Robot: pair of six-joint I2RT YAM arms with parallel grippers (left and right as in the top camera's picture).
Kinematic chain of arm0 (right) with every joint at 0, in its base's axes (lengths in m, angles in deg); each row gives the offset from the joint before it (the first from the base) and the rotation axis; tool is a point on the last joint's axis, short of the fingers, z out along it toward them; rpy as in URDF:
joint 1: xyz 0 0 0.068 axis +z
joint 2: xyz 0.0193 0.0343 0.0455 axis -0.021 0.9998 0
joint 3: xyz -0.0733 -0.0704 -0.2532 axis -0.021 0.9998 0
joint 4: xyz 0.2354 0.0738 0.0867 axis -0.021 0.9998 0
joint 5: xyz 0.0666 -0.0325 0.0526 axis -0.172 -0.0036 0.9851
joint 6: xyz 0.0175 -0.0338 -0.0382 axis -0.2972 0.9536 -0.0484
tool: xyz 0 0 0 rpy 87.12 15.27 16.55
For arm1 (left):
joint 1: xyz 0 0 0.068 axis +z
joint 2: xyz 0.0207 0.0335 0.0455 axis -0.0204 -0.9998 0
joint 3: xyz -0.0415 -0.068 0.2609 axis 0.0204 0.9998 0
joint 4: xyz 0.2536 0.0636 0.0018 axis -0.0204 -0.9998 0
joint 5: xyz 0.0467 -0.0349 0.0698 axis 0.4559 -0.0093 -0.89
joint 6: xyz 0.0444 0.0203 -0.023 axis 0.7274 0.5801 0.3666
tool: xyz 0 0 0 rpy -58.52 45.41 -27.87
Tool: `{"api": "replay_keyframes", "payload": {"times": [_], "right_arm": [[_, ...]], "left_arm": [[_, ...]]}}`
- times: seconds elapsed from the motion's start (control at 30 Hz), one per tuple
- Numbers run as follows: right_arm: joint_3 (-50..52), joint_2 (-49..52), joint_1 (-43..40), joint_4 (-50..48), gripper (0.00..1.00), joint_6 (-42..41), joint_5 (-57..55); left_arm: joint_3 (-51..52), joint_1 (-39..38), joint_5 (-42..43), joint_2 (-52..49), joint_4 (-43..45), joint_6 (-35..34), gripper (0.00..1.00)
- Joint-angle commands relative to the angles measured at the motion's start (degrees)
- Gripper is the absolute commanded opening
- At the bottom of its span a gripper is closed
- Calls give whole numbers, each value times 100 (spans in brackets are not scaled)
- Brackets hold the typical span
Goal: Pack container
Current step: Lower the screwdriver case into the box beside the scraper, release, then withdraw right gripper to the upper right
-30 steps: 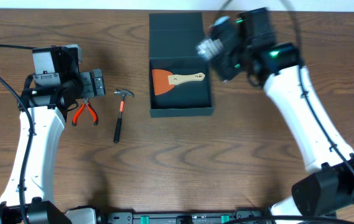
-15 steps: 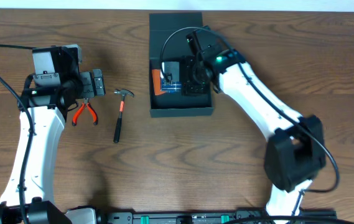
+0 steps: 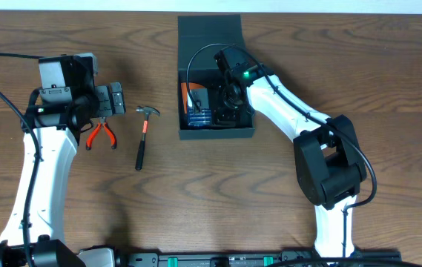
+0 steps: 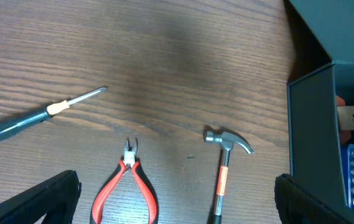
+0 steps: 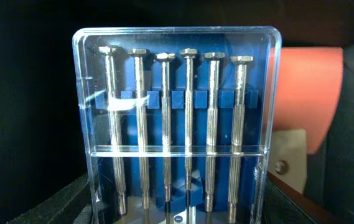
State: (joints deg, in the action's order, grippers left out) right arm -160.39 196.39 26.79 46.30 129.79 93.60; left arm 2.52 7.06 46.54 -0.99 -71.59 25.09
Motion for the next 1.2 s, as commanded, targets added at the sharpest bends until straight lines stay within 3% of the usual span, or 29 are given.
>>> {"api": "replay_keyframes", "payload": {"times": [0.0,0.03,0.13,0.17,0.2,0.23,0.5,0.7,0.93,1.17], "right_arm": [[-2,7,61,44,1,61,407],[-2,7,61,39,2,61,407],[-2,4,61,11,20,2,282],[-4,4,61,-20,33,-103,175],[-7,4,61,-59,89,-227,44],[-13,4,61,-76,99,-328,-72],[-52,-240,61,-63,99,-892,-387],[-55,-1005,-44,-160,99,-1266,-413],[-55,-2144,-879,-562,99,-3930,-1589],[-17,-2181,-2376,31,99,-5515,-1606]], "left_arm": [[-114,-7,-68,-37,-15,81,98],[-114,-7,-68,-37,-15,81,98],[-114,-7,-68,-37,-15,81,98],[-114,-7,-68,-37,-15,81,98],[-114,-7,-68,-37,-15,81,99],[-114,-7,-68,-37,-15,81,99],[-114,-7,-68,-37,-15,81,99],[-114,-7,-68,-37,-15,81,98],[-114,-7,-68,-37,-15,81,98],[-114,-7,-68,-37,-15,81,98]]}}
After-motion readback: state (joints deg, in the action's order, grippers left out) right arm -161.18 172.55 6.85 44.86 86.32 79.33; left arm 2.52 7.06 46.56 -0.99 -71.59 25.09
